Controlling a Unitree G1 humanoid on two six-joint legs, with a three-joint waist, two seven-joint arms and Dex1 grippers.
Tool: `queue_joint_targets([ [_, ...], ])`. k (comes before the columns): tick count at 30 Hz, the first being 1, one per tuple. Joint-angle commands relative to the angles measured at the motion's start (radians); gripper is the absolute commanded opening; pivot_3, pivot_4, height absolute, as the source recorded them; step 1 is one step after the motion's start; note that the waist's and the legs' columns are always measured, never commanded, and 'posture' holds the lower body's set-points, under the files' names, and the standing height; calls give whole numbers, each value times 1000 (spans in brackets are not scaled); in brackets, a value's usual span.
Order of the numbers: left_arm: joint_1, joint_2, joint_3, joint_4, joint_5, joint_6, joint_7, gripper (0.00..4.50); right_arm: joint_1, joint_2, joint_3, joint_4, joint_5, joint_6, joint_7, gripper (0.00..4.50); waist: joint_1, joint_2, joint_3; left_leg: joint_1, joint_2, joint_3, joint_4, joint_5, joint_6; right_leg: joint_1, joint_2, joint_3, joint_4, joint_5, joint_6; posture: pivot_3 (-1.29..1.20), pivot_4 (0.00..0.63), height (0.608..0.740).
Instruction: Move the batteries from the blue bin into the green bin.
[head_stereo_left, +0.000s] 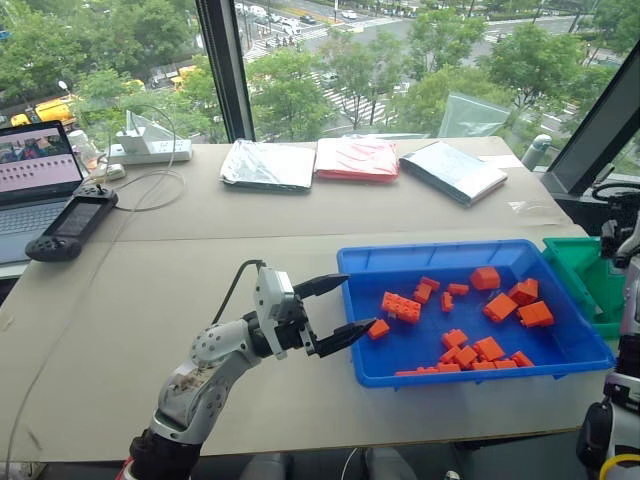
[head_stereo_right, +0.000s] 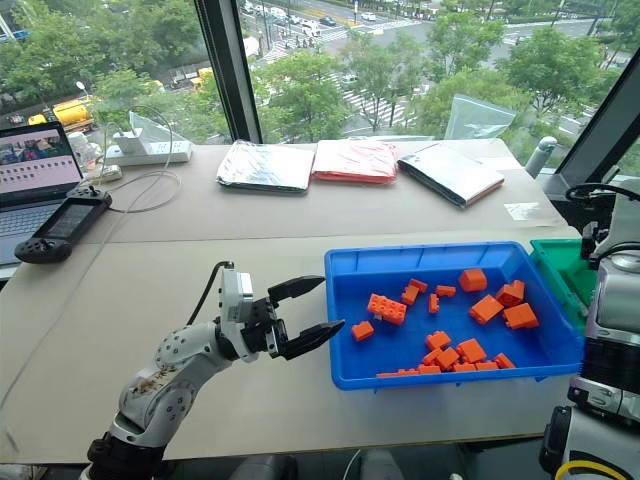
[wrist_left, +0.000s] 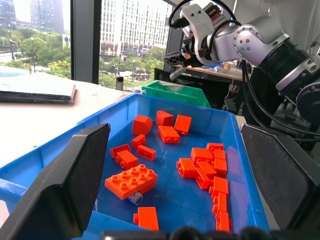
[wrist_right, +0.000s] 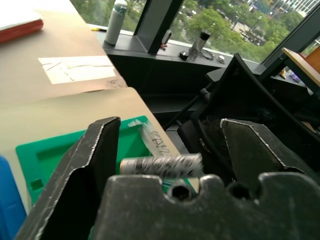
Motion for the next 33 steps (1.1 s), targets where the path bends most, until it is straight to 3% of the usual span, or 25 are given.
queue_joint_targets([
  [1,-7,0,11,-14,-1,-12,-2,4500,81,-45,85,-235,155,14,252,4430,10,0,0,0,0,-1,0,0,0,0,-1,0,0,0,0,0,150,740],
  [3,-4,-2,10,-18,0,-12,2,4500,162,-103,152,-355,237,29,407,4430,21,0,0,-1,0,-1,0,0,0,0,-2,-1,-1,0,0,0,150,740],
  [5,-3,-3,10,-19,2,-15,6,4500,194,-127,180,-393,274,39,462,4430,22,0,0,-2,0,-2,1,-1,1,0,-2,-2,-2,0,1,0,150,740],
  [20,5,-5,7,-22,11,-20,7,4500,167,-129,409,-228,84,-12,438,4430,17,0,0,4,-1,-1,1,0,0,4,-1,-2,-2,0,0,0,150,740],
  [31,15,-4,7,-21,17,-27,-1,4500,179,-115,423,-174,41,-7,448,4430,17,0,0,4,-1,-1,1,0,0,5,-1,-2,-2,0,0,0,150,740],
  [32,14,-4,8,-21,18,-26,-1,4500,179,-113,419,-175,44,-4,449,4041,17,0,0,4,-1,-1,1,0,0,5,-1,-2,-2,0,0,0,150,740],
  [33,13,-4,8,-22,18,-25,-1,4500,180,-113,417,-178,46,-2,451,3925,17,0,0,4,-1,-1,1,0,0,4,-1,-2,-2,0,0,0,150,740],
])
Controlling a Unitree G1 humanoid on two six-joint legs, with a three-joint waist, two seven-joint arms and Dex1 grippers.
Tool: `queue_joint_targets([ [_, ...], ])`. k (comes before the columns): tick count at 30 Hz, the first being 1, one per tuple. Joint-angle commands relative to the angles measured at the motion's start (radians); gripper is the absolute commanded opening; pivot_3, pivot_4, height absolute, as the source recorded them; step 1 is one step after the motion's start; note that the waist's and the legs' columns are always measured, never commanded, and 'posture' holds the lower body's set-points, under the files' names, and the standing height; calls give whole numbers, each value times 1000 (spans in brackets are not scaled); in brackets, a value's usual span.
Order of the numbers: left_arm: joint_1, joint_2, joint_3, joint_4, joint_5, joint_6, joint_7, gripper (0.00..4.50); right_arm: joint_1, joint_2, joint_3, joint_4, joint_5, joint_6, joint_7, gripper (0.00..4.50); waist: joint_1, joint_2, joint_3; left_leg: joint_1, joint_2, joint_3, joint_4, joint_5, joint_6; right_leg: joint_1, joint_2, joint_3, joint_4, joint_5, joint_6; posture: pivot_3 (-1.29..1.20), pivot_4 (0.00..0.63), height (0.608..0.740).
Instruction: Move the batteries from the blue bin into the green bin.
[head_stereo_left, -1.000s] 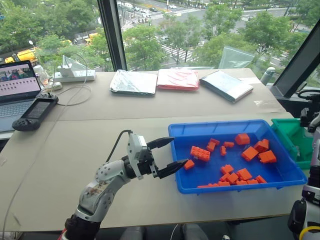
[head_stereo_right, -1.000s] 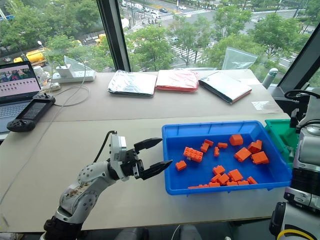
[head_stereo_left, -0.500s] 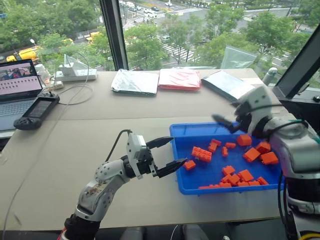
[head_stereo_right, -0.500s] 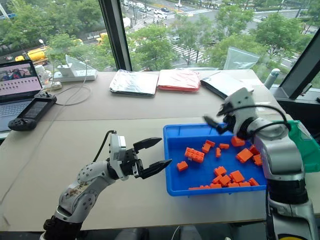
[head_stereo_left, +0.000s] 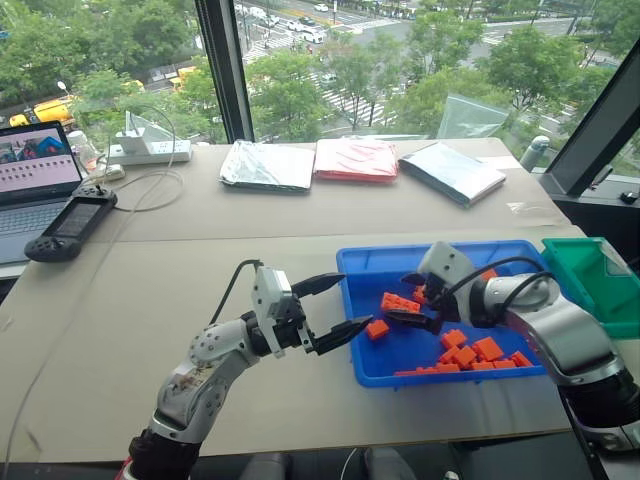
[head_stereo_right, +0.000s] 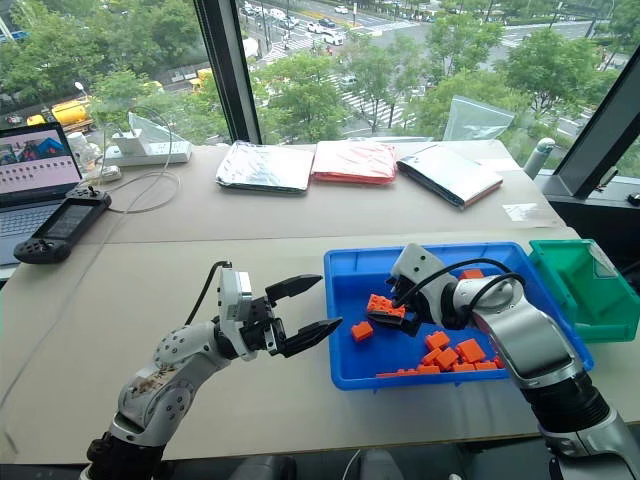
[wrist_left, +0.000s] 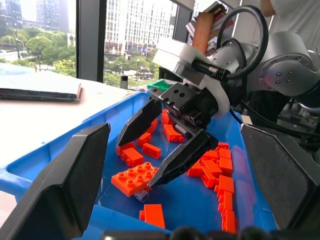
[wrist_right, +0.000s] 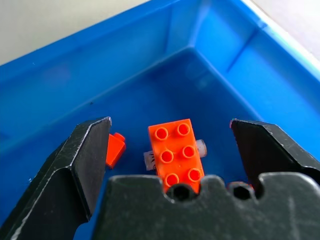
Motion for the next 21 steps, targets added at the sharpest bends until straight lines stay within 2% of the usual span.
queue_joint_targets([
  [1,1,-2,5,-30,-2,-20,-2,4500,-2,0,-24,-27,0,-13,8,3685,0,0,0,0,0,0,0,0,0,0,0,0,0,0,0,0,150,740],
  [6,-15,-1,4,-52,-12,7,12,4500,10,-10,-30,-38,3,-11,16,1938,1,0,0,0,0,0,0,0,0,0,0,0,0,0,0,0,150,740],
  [8,-21,-1,4,-57,-15,16,16,4500,12,-9,-33,-41,3,-7,15,1409,0,0,0,0,0,0,0,0,0,0,0,0,0,0,0,0,150,740],
  [12,-34,-2,3,-65,-22,34,27,4500,16,-12,-54,-59,15,6,16,1405,0,0,0,0,0,0,0,0,0,0,0,0,0,0,0,0,150,740],
  [15,-39,-1,5,-70,-24,44,31,4500,14,-23,-116,-85,44,26,12,1405,1,0,0,0,0,0,0,0,0,0,0,0,0,0,0,0,150,740],
  [18,-37,3,10,-72,-25,48,31,4500,4,-41,-261,-121,109,66,5,1405,2,0,0,0,0,0,0,0,0,0,0,0,0,0,0,0,150,740],
  [21,-31,6,13,-62,-25,40,23,4500,-15,-66,-362,-89,97,97,-57,1405,3,0,0,-1,0,0,0,0,0,0,0,0,0,0,0,0,150,740],
])
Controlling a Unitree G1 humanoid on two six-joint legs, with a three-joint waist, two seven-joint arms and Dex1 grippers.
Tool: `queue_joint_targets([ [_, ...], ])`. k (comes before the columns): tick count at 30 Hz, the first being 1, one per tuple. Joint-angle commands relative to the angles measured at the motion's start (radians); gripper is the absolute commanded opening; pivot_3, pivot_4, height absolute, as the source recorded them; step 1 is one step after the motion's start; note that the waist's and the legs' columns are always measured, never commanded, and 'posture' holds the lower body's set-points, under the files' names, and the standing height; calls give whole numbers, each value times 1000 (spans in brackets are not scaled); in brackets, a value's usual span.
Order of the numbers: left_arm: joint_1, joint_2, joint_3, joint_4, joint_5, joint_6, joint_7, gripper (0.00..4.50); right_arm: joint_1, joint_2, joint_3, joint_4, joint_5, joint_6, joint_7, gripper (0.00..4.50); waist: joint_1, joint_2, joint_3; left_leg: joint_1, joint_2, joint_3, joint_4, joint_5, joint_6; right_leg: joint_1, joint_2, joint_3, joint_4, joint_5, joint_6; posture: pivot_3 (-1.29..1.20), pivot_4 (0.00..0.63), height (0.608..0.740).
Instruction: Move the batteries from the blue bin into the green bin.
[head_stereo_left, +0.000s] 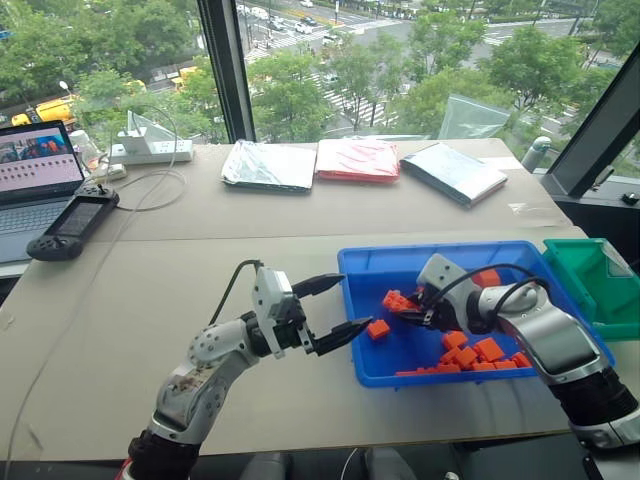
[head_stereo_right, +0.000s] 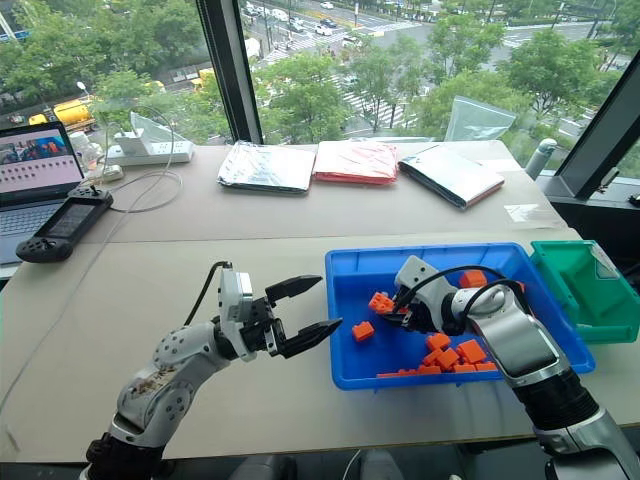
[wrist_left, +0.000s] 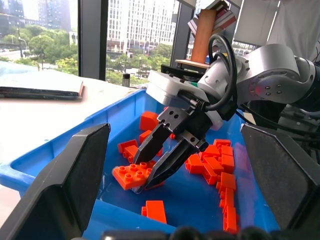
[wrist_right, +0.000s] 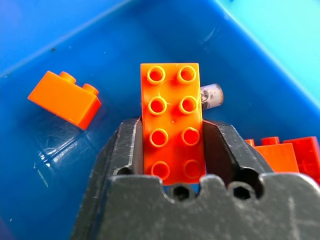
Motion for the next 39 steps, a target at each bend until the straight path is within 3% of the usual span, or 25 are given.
queue_joint_targets([
  [1,-4,3,12,-27,-13,-11,-9,4500,-42,-43,-153,15,-10,38,-86,1405,0,0,0,0,0,0,0,0,0,0,0,0,0,0,0,0,150,740],
  [5,1,4,9,-16,-10,-23,-19,4500,-27,-92,-173,116,-102,37,-192,1405,1,0,0,0,0,1,0,0,0,0,0,0,0,0,0,0,150,740],
  [7,4,3,8,-11,-8,-27,-24,4500,-9,-100,-161,114,-113,30,-198,2412,-1,0,0,0,0,2,0,0,0,0,0,0,0,0,0,0,150,740],
  [14,11,5,9,4,-3,-40,-41,4500,-28,-68,-125,33,-78,7,-164,4476,-7,0,0,0,1,2,0,0,0,-1,1,1,0,0,0,0,150,740],
  [24,15,2,10,17,3,-55,-44,4500,-61,66,111,-62,-30,59,-98,4476,-1,0,0,0,0,0,0,0,0,-1,0,0,0,0,0,0,150,740],
  [39,27,2,10,0,9,-60,-24,4500,-103,150,241,195,-113,-20,-71,4476,-5,0,0,0,0,0,-1,0,0,-1,1,0,0,0,0,0,150,740],
])
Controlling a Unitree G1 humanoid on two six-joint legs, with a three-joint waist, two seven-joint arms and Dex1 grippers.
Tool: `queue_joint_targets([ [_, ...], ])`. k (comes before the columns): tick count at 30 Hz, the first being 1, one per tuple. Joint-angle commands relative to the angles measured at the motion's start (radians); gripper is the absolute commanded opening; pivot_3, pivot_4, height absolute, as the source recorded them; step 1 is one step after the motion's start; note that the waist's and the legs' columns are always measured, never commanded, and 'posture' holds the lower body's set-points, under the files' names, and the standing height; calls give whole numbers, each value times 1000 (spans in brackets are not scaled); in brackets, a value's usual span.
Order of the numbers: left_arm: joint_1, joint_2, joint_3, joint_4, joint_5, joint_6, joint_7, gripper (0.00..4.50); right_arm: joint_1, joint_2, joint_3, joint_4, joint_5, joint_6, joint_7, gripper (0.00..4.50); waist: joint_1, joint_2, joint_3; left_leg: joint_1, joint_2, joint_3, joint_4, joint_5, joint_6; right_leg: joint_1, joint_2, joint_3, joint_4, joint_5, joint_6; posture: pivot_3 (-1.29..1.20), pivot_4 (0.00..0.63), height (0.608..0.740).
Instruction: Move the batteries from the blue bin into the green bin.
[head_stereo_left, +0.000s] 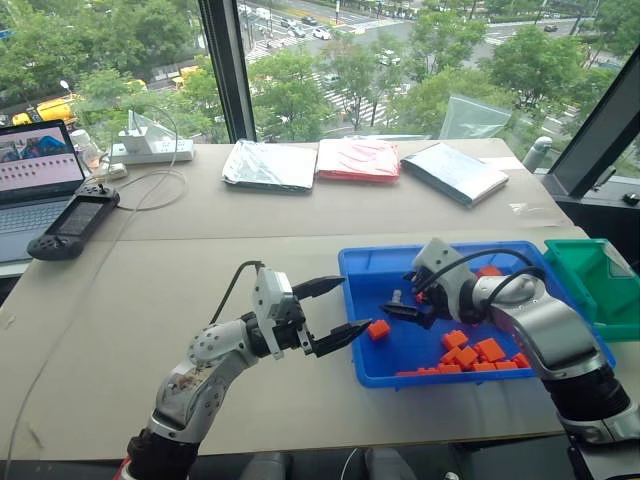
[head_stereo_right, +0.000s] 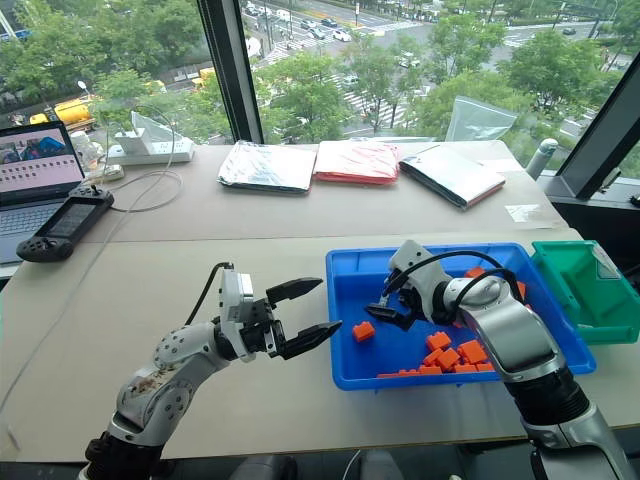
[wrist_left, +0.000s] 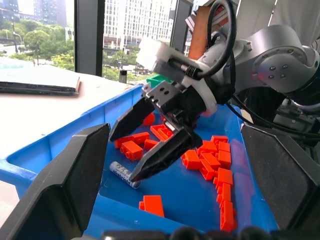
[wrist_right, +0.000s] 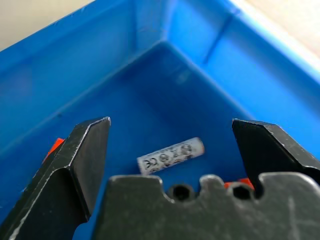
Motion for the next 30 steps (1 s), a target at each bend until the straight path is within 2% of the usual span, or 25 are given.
queue_joint_targets([
  [1,8,1,10,-38,-1,-13,7,4500,-15,7,14,17,-22,-35,12,4476,0,0,0,0,0,0,0,0,0,0,0,0,0,0,0,0,150,740],
  [11,11,-1,5,-44,0,-15,14,4500,-31,9,51,78,-58,-15,22,4476,1,0,0,3,0,0,0,0,0,3,0,0,0,0,0,0,150,740],
  [14,11,-1,4,-42,1,-17,13,4500,-22,-4,51,67,-62,-4,28,3825,1,0,0,4,0,0,0,0,0,4,0,0,0,0,0,0,150,740],
  [17,12,-1,4,-41,1,-17,13,4500,-18,-9,49,59,-62,3,30,2769,2,0,0,4,0,0,0,0,0,4,0,0,0,0,0,0,150,740],
  [19,11,-1,3,-40,1,-17,12,4500,-11,-16,47,47,-60,15,30,2419,2,0,0,4,0,0,0,0,0,4,0,0,0,0,0,0,150,740],
  [30,2,2,2,-36,2,-13,6,4500,-6,-2,28,12,-53,33,5,2418,2,0,0,4,0,0,0,0,0,4,0,0,0,0,0,0,150,740],
])
